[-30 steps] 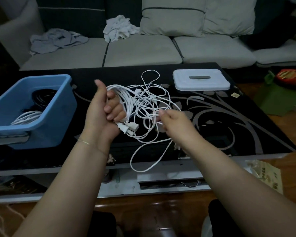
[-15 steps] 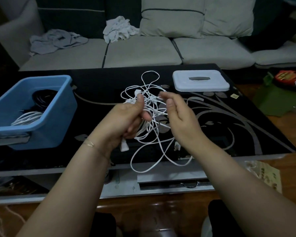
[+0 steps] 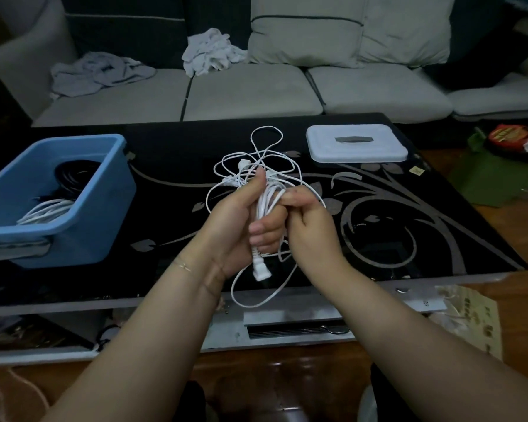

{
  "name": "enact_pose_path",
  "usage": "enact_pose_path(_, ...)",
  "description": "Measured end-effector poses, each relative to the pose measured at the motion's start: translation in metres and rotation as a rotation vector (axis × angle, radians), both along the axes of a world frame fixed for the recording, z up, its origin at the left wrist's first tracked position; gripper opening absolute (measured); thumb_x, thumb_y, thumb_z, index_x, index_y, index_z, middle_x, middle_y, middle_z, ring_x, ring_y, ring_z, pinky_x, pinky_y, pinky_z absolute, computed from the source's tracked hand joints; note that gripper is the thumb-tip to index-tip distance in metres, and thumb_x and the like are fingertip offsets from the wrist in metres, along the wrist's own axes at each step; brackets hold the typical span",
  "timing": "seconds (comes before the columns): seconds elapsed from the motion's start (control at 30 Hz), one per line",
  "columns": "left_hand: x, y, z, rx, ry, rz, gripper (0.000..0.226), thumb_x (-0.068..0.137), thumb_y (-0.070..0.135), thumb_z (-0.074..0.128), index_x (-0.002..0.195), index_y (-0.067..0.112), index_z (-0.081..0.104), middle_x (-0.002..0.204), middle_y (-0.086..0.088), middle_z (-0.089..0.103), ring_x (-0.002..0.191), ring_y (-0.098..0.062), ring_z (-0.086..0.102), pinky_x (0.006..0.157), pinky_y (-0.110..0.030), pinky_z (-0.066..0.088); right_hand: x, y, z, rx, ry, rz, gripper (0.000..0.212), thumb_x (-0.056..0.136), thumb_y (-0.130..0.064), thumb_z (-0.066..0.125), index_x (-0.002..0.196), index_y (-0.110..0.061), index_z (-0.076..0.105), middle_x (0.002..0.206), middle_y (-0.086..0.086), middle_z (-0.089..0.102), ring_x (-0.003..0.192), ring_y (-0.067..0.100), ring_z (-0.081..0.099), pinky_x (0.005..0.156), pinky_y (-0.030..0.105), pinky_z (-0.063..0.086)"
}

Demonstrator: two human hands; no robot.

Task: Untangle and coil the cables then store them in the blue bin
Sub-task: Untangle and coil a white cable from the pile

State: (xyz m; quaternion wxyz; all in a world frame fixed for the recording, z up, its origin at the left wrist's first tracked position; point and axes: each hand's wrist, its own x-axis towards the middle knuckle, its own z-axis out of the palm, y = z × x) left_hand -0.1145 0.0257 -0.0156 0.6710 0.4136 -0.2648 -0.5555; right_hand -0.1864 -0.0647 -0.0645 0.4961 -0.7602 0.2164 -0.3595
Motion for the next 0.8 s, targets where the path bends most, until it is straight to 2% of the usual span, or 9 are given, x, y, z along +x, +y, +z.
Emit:
enact_pose_path(0.07,-0.001,0.001,0.003,-0.046,0.062,-0.006,0.057,0.095,0.046,0.028,0.082,0.007,0.067,0.037,0.008,0.029,0.031,-0.004,0.027,0.035,-0.017,0.024,0.002,-0.002,0.002,0.099,-0.039,0.033,0.028,0.095,-0.024,0.042,0.079,-0.040,0.059,0.077,-0.019,0.064,0.081,0.008,0.062,0.083,0.038,0.051)
enact_pose_path(0.17,-0.002,0.003,0.006,-0.094,0.129,0.082,0.047,0.097,0.043,0.029,0.069,0.015,0.053,0.039,0.008,0.032,0.038,-0.007,0.039,0.041,-0.018,0.038,0.006,-0.004,0.002,0.133,-0.014,0.124,0.027,0.098,-0.033,0.040,0.083,-0.021,0.059,0.076,0.002,0.061,0.072,0.021,0.057,0.072,0.040,0.048)
enact_pose_path(0.3,0.000,0.003,0.008,-0.164,0.234,0.259,0.049,0.101,0.040,0.028,0.060,0.015,0.042,0.066,-0.006,0.067,0.068,-0.020,0.070,0.063,-0.030,0.060,0.005,-0.001,0.004,0.114,0.061,0.217,0.021,0.097,-0.021,0.043,0.087,-0.020,0.061,0.072,-0.006,0.062,0.068,0.007,0.055,0.065,0.025,0.042)
enact_pose_path(0.37,0.005,0.005,0.009,-0.214,0.282,0.335,0.049,0.103,0.039,0.026,0.064,0.014,0.041,0.094,-0.015,0.073,0.055,-0.012,0.066,0.063,-0.027,0.059,0.002,0.003,0.006,0.062,0.185,0.297,0.022,0.101,-0.019,0.040,0.091,-0.029,0.057,0.062,-0.012,0.058,0.056,0.002,0.054,0.053,0.023,0.046)
enact_pose_path(0.43,0.012,0.008,0.010,-0.248,0.291,0.381,0.047,0.104,0.040,0.025,0.074,0.012,0.048,0.113,-0.014,0.070,0.035,-0.002,0.044,0.056,-0.019,0.054,0.000,0.008,0.005,0.009,0.307,0.382,0.021,0.101,-0.025,0.039,0.088,-0.035,0.052,0.058,-0.008,0.052,0.048,0.014,0.054,0.045,0.034,0.053)
enact_pose_path(0.53,0.020,0.010,0.008,-0.191,0.132,0.431,0.045,0.105,0.040,0.024,0.103,0.007,0.055,0.117,-0.006,0.069,0.031,-0.004,0.030,0.053,-0.016,0.052,-0.003,0.011,0.005,-0.125,0.386,0.392,0.011,0.099,-0.030,0.041,0.098,-0.034,0.050,0.056,-0.006,0.051,0.051,0.025,0.057,0.053,0.045,0.055)
enact_pose_path(0.6,0.018,0.009,0.006,-0.131,-0.039,0.501,0.040,0.105,0.033,0.029,0.110,0.003,0.055,0.098,0.002,0.074,0.035,-0.003,0.030,0.061,-0.022,0.055,-0.004,0.008,0.009,-0.235,0.422,0.371,0.011,0.098,-0.031,0.043,0.102,-0.026,0.052,0.062,-0.005,0.056,0.062,0.024,0.058,0.065,0.046,0.053)
enact_pose_path(0.7,0.009,0.004,0.005,-0.113,-0.182,0.585,0.028,0.103,0.017,0.038,0.090,-0.001,0.055,0.060,0.007,0.060,0.045,-0.004,0.042,0.081,-0.039,0.057,-0.009,0.005,0.016,-0.371,0.514,0.388,0.015,0.096,-0.027,0.043,0.096,-0.019,0.056,0.075,-0.001,0.067,0.074,0.022,0.060,0.070,0.041,0.051)
enact_pose_path(0.8,0.013,0.005,0.002,-0.051,-0.371,0.617,0.040,0.104,0.016,0.039,0.066,0.006,0.048,0.084,0.008,0.069,0.073,-0.012,0.069,0.095,-0.047,0.051,-0.015,0.008,0.018,-0.500,0.538,0.378,0.017,0.095,-0.030,0.044,0.088,-0.020,0.057,0.081,0.001,0.068,0.080,0.023,0.060,0.071,0.038,0.049)
